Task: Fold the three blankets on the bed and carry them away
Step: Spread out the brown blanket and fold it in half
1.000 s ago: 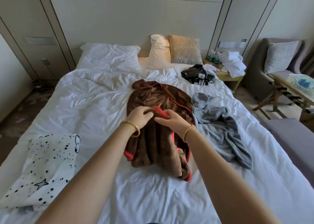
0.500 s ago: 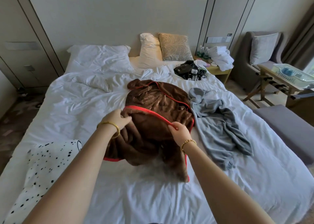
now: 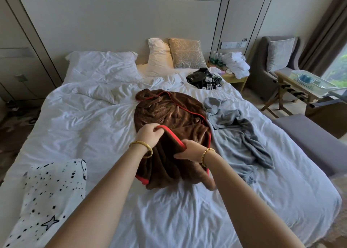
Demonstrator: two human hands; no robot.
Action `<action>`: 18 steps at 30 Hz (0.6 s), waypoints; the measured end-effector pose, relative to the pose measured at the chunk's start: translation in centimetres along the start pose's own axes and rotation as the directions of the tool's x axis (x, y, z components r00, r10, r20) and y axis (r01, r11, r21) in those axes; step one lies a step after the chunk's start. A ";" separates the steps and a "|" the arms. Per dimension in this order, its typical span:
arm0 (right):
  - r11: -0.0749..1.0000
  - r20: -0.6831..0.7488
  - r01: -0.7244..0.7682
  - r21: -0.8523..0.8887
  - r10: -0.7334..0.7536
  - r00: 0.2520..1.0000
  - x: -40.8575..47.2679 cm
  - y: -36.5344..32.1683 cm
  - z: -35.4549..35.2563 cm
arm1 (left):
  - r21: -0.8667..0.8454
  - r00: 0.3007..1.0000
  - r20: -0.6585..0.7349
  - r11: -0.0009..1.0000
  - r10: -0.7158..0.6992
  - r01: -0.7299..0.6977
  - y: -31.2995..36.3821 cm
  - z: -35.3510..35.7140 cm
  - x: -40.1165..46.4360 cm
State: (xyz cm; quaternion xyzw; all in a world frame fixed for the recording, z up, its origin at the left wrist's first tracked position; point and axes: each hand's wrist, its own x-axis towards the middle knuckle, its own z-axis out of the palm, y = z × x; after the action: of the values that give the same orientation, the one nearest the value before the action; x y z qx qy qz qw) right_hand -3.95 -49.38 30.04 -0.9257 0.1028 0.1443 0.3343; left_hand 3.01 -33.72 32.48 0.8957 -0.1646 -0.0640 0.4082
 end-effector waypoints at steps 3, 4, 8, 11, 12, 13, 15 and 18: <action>0.972 0.023 -0.167 -0.164 0.173 0.985 0.2 2.3 1.4 | -0.161 0.965 -0.225 0.982 -0.136 0.101 -0.3 -1.1 0.8; 0.959 0.018 -0.210 -0.191 0.218 0.976 0.3 3.2 1.7 | -0.219 0.933 -0.295 0.965 -0.206 0.143 -0.9 -1.7 1.1; 0.920 -0.080 -0.339 -0.196 0.330 0.941 0.2 6.2 2.8 | -0.258 0.847 -0.373 0.919 -0.379 0.298 -3.9 -4.0 1.2; 0.966 -0.212 -0.257 0.005 0.252 0.944 0.6 6.5 3.3 | -0.172 0.884 -0.244 0.915 -0.399 0.366 -5.0 -3.4 0.7; 0.972 -0.276 -0.177 0.156 0.215 0.937 0.7 6.1 3.4 | -0.172 0.884 -0.217 0.907 -0.415 0.384 -5.0 -3.0 0.4; 0.945 -0.338 -0.090 0.316 0.200 0.920 0.7 5.5 3.5 | -0.161 0.888 -0.191 0.906 -0.418 0.391 -5.0 -2.5 0.1; 0.829 -0.324 0.005 0.559 0.212 0.922 0.4 3.6 3.0 | -0.129 0.917 -0.110 0.921 -0.383 0.368 -4.3 -1.6 -0.4; 0.863 -0.141 -0.071 0.500 0.162 0.977 0.5 0.9 2.5 | -0.084 0.957 0.012 0.953 -0.290 0.290 -2.5 -0.8 -1.0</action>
State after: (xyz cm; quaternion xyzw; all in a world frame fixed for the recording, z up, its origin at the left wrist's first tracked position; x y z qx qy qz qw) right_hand -4.24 -48.53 27.53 -0.8112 0.2215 0.0498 0.5389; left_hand 2.86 -31.25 31.09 0.8921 -0.0283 -0.1298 0.4319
